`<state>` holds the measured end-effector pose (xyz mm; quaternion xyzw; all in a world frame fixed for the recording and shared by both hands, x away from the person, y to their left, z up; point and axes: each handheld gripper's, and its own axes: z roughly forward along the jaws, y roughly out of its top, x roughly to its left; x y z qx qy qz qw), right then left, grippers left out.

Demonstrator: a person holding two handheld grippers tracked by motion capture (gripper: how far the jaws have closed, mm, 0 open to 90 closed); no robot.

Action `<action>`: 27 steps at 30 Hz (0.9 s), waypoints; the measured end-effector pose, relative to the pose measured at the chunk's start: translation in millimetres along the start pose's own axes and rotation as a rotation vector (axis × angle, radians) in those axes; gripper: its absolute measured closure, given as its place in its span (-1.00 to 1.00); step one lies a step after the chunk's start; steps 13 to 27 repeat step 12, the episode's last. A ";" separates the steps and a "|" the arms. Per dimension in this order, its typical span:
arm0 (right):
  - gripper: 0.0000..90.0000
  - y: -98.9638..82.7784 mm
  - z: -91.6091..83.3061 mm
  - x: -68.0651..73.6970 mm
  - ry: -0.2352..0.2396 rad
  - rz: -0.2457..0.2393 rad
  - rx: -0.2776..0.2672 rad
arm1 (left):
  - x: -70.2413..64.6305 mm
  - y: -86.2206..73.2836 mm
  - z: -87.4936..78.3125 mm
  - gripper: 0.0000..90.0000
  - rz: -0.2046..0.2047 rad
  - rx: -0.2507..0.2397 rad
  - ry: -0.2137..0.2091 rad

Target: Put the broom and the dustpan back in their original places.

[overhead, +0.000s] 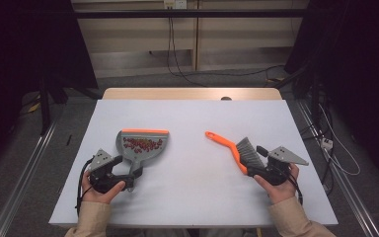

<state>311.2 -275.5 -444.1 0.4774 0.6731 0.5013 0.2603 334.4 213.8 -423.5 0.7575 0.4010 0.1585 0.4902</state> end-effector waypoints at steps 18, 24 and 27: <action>-0.57 -12.0 -17.8 -3.7 0.040 -0.011 0.014 | 0.7 -3.9 -3.3 -0.81 0.009 -0.030 -0.037; -0.57 -12.0 -17.8 -3.7 0.040 -0.011 0.014 | 0.7 -3.9 -3.3 -0.81 0.009 -0.030 -0.037; -0.57 -12.0 -17.8 -3.7 0.040 -0.011 0.014 | 0.7 -3.9 -3.3 -0.81 0.009 -0.030 -0.037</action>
